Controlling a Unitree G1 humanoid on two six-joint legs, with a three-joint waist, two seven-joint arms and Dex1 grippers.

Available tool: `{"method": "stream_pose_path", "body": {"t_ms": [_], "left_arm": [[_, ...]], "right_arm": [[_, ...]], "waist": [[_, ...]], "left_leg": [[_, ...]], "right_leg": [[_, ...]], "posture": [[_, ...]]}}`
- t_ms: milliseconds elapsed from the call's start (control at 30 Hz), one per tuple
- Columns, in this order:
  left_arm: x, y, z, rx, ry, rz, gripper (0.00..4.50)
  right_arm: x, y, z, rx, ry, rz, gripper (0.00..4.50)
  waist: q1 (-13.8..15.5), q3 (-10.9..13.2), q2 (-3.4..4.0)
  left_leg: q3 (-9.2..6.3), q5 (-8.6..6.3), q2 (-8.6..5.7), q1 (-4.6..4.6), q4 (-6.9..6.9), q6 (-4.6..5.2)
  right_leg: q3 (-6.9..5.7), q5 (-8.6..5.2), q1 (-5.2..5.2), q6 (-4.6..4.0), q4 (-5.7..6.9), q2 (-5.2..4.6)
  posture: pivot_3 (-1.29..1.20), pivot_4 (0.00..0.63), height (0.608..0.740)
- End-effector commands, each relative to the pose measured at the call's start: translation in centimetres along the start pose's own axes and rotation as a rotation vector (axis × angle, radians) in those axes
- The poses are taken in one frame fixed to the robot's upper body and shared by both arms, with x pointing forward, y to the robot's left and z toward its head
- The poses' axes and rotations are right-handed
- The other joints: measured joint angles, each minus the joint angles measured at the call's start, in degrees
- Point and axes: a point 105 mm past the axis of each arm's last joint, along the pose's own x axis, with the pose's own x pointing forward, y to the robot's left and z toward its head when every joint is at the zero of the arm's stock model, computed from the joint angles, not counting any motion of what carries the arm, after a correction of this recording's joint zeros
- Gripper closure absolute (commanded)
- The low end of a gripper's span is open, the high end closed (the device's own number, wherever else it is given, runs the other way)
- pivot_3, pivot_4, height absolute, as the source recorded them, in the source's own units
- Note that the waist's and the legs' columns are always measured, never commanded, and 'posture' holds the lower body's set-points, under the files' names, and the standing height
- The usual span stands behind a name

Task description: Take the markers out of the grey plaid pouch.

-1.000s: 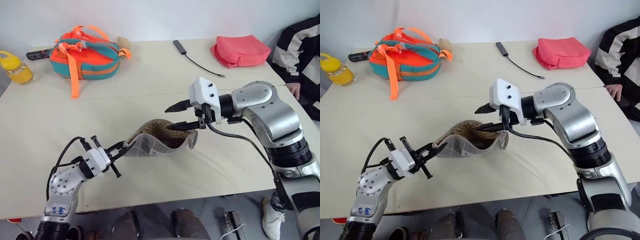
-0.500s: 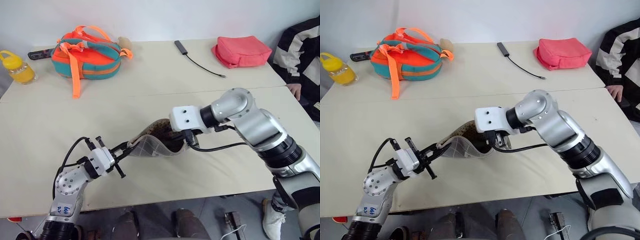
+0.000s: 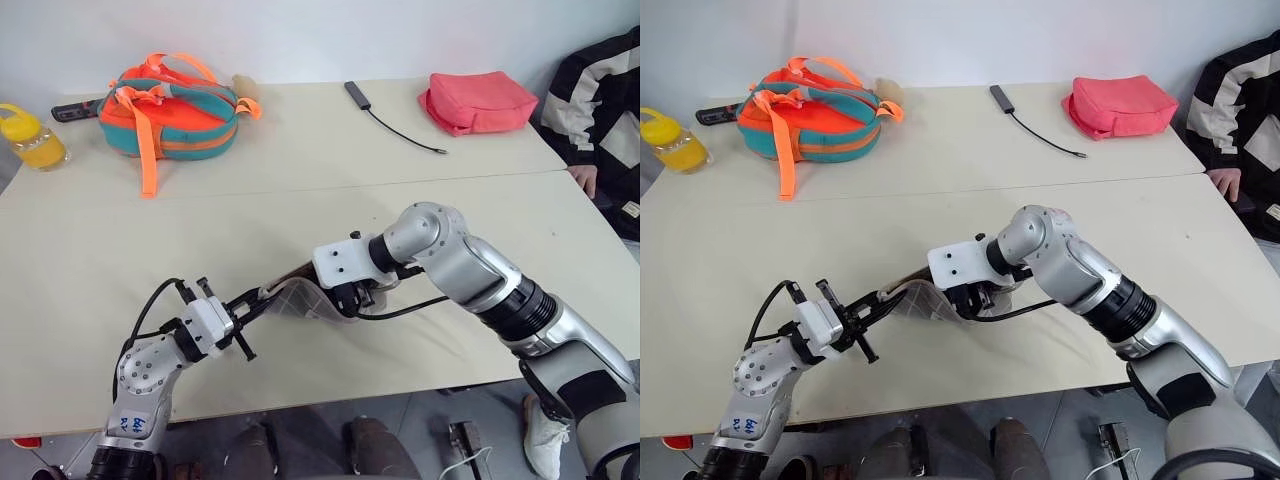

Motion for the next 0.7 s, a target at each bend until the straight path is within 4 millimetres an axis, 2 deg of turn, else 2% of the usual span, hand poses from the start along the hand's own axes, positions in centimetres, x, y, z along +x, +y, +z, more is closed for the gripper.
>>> {"method": "stream_pose_path", "body": {"t_ms": [33, 467, 700], "left_arm": [[-0.1, -0.3, 0.5, 0.004, -0.014, -0.008, 4.50], [-0.1, -0.5, 0.4, -0.004, -0.013, -0.011, 4.50], [-0.2, -0.6, 0.4, -0.004, -0.010, -0.008, 4.50]], "right_arm": [[0.5, -0.4, -0.6, 0.015, 0.028, -0.044, 3.35], [3.5, 1.2, -1.8, 0.081, 0.054, -0.018, 3.35], [4.1, 2.0, -2.1, 0.111, 0.056, 0.019, 3.35]], "waist": [[-0.01, 0.00, 0.00], [-0.22, -0.04, -0.05], [-0.18, -0.06, -0.08]], "left_leg": [[0.01, 0.00, 0.00, 0.00, 0.01, 0.00], [0.09, -0.05, 0.16, 0.10, 0.06, -0.07], [0.27, -0.07, 0.25, 0.18, 0.07, -0.11]], "right_leg": [[0.01, 0.00, 0.00, 0.00, 0.00, 0.00], [0.26, 0.01, 0.02, -0.02, 0.06, 0.24], [0.46, 0.02, 0.04, -0.05, 0.04, 0.40]], "posture": [[0.00, 0.150, 0.740], [0.00, 0.150, 0.740], [0.00, 0.150, 0.740]]}}
